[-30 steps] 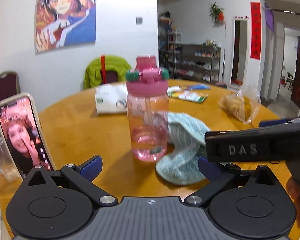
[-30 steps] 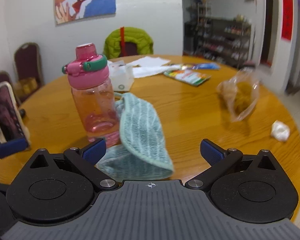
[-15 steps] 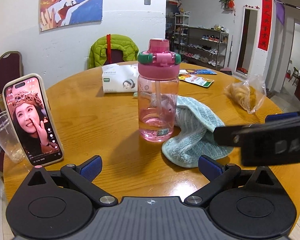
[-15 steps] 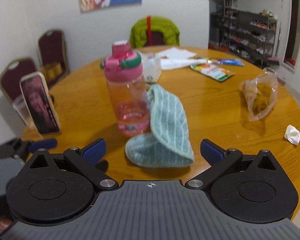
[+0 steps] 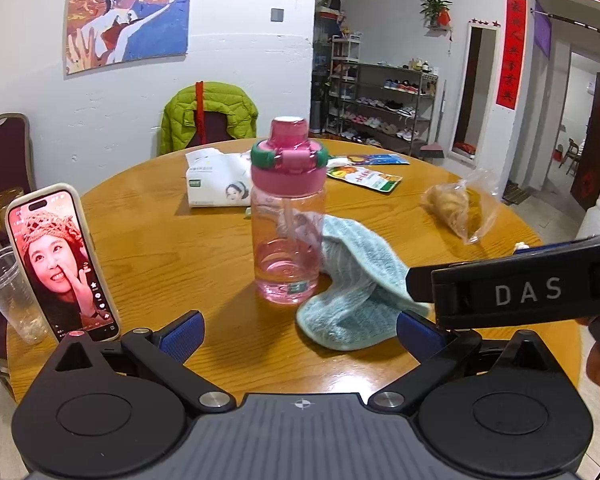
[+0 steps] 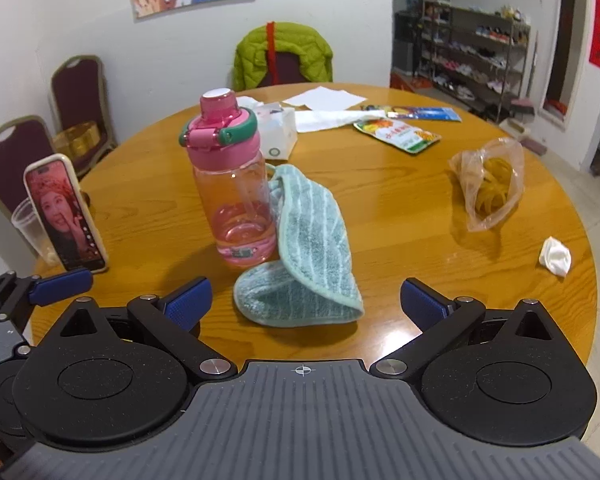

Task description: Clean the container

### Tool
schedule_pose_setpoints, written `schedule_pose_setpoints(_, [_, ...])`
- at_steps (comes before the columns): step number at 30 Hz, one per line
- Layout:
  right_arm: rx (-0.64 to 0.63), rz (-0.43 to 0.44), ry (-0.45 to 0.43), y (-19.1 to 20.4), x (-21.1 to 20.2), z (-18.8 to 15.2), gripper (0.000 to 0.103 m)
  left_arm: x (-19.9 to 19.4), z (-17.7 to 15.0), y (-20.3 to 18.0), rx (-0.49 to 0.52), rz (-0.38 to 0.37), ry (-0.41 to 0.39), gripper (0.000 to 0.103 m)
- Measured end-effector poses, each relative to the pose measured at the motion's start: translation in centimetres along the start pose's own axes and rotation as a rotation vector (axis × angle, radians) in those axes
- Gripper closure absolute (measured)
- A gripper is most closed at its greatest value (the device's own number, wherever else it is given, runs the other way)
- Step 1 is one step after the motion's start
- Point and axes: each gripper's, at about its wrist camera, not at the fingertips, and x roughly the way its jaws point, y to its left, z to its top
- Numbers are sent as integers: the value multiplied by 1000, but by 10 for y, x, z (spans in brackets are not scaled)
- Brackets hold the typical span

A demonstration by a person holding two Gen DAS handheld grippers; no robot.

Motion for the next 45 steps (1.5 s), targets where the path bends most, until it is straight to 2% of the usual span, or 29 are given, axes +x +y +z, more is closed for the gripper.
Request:
schedule_pose_setpoints(5, [53,5,42,-6,-7,5,0,-5,7,-6,12,-2,-16,1])
schedule_pose_setpoints(9, [30,-12,12,-3,-18,5,0,-5,11,-8,0,22,-24,1])
schedule_pose_setpoints(18, [-19,-50,-30,-2,-31,5,0,-6,13,-14,-5,15,-38,1])
schedule_pose_setpoints(45, [3,-27,7,-9,-21,1,0,-1,8,-19,20,9,-10,1])
